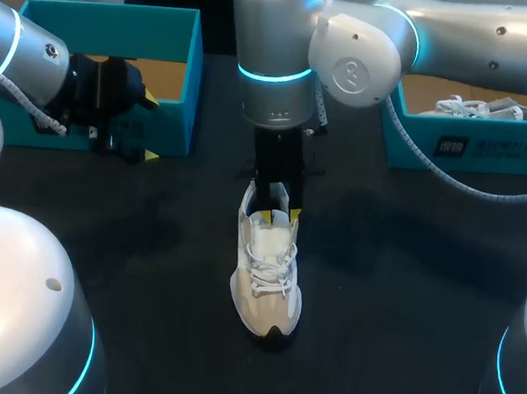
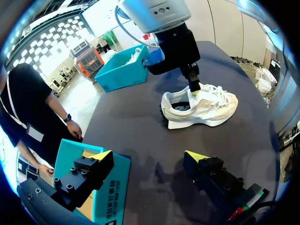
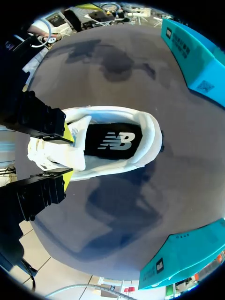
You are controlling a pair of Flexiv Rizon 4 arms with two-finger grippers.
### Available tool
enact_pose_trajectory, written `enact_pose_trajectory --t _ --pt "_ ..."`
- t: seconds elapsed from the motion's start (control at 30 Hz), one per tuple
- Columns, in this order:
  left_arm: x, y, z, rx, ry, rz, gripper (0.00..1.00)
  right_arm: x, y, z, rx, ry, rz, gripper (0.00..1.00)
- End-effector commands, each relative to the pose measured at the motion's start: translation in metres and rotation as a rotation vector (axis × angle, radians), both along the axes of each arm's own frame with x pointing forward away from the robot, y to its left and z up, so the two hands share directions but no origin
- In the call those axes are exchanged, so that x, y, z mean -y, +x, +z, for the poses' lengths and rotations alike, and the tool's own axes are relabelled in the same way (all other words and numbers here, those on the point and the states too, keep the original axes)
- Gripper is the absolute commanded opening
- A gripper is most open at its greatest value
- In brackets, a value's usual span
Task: Take the shoe out of the shoebox, open the shoe tongue, remove and reinsert the insole, then place the shoe into the shoebox
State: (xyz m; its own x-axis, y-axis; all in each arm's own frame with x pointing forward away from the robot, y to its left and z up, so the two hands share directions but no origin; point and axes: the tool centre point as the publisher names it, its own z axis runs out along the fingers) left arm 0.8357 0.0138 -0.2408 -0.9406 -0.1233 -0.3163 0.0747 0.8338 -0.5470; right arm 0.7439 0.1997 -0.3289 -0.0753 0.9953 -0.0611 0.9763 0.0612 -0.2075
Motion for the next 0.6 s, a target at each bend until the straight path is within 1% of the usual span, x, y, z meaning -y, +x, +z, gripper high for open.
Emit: enact_pose_trajectory --t 0.03,0.13,0.17,0.3,0.43,0.47,0.53,0.6 --pt "0.0 0.0 0.0 0.0 0.004 0.001 1.0 0.003 -0.003 0.014 0.042 -0.015 0.06 0.36" --pt "0.0 0.0 0.0 0.0 0.004 0.001 1.0 0.006 -0.002 0.025 0.076 0.004 0.18 0.36" --pt "0.0 0.0 0.0 0.0 0.004 0.001 1.0 0.006 0.0 0.027 0.077 0.01 0.227 0.38" --pt "0.0 0.0 0.0 0.0 0.004 0.001 1.0 0.003 0.006 0.038 0.095 -0.032 0.415 0.38" --pt "0.0 0.0 0.0 0.0 0.004 0.001 1.0 0.001 0.014 0.045 0.107 -0.021 0.634 0.37" --pt "0.0 0.0 0.0 0.0 0.004 0.001 1.0 0.0 0.016 0.047 0.11 -0.027 0.681 0.38" --pt "0.0 0.0 0.0 0.0 0.004 0.001 1.0 -0.002 0.018 0.051 0.12 0.004 0.798 0.4" --pt "0.0 0.0 0.0 0.0 0.004 0.001 1.0 -0.003 0.019 0.051 0.109 0.034 0.9 0.46"
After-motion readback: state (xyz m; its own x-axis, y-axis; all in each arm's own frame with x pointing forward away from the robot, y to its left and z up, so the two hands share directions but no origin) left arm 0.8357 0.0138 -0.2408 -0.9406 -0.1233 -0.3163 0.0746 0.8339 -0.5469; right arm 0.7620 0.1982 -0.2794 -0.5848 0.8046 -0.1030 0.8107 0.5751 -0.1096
